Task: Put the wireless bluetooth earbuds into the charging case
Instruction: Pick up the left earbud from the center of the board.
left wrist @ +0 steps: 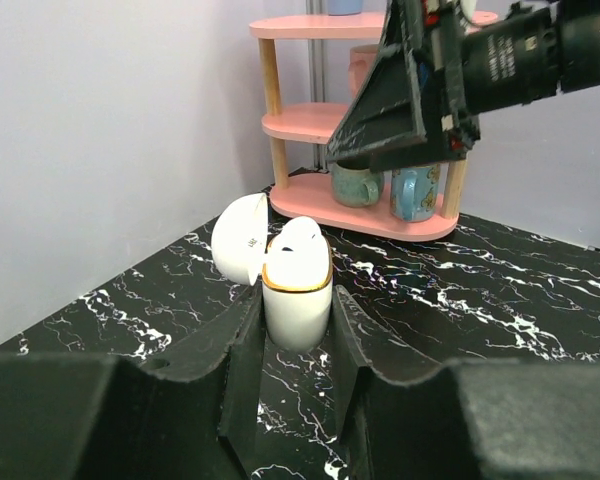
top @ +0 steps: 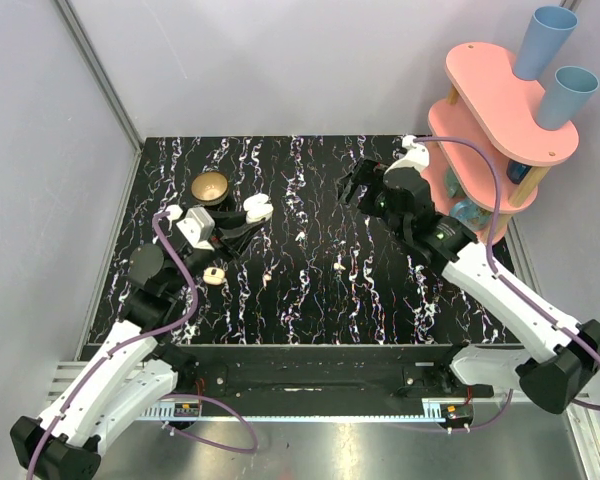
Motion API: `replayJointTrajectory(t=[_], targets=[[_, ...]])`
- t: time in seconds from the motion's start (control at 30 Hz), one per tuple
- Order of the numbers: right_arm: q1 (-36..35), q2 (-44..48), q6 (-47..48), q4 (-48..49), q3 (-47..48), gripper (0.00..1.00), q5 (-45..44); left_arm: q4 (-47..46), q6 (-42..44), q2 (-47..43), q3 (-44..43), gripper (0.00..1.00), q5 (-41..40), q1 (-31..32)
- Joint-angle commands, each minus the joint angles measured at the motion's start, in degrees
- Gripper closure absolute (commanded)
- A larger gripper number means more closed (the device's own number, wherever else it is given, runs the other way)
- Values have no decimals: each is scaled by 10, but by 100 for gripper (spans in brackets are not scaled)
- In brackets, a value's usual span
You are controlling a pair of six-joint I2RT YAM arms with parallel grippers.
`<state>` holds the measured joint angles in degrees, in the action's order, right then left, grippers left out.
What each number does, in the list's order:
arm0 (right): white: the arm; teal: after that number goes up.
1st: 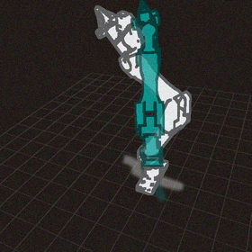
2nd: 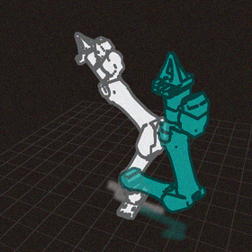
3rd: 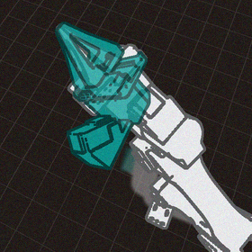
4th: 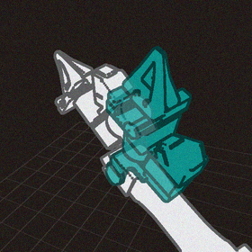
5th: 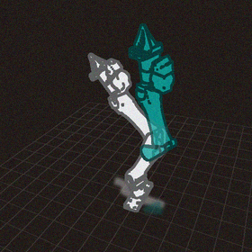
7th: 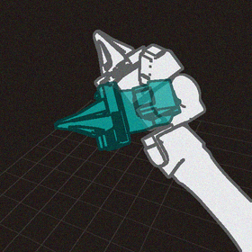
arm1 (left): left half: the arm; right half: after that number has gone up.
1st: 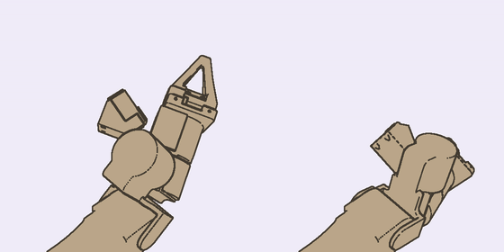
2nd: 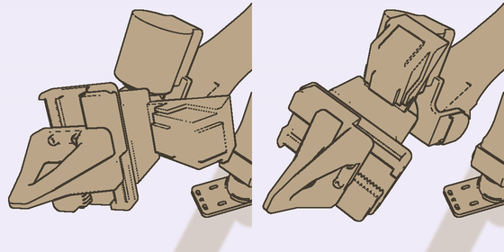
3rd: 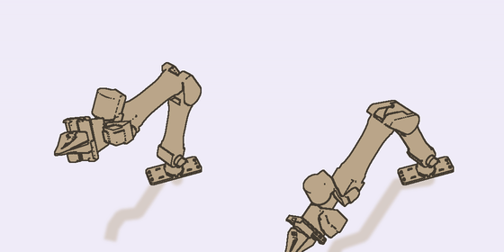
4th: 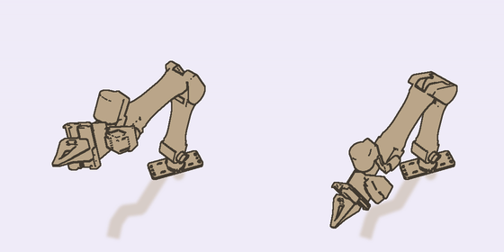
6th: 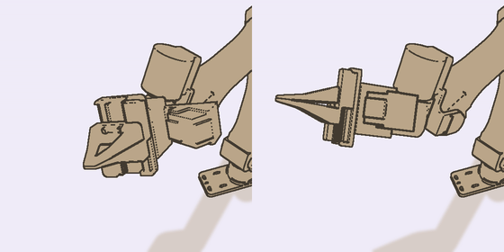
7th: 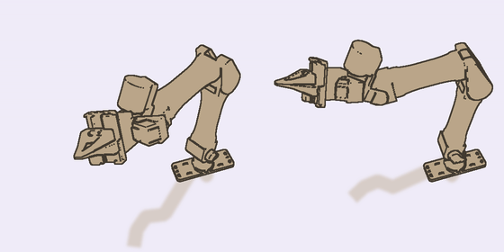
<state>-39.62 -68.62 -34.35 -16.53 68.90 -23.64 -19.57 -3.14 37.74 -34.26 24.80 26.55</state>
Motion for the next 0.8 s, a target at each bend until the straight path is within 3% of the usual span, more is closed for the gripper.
replayJointTrajectory(t=[0.0, 0.17, 0.37, 0.53, 0.77], targets=[[30, -28, -56, -35, 23, 0, 120, -18, 16, 2, -34, 100, -18, -1], [52, -75, -60, -53, 46, 0, 196, -20, 16, 6, -35, 100, -21, -1], [71, -200, -68, -202, 167, 0, 294, -19, 19, 3, -35, 100, -26, -1], [72, -237, -70, -249, 205, 0, 258, -24, 16, -9, -23, 100, -36, -1], [72, -222, -67, -201, 169, 0, 233, -1, 27, -34, -15, 100, -49, -1]])
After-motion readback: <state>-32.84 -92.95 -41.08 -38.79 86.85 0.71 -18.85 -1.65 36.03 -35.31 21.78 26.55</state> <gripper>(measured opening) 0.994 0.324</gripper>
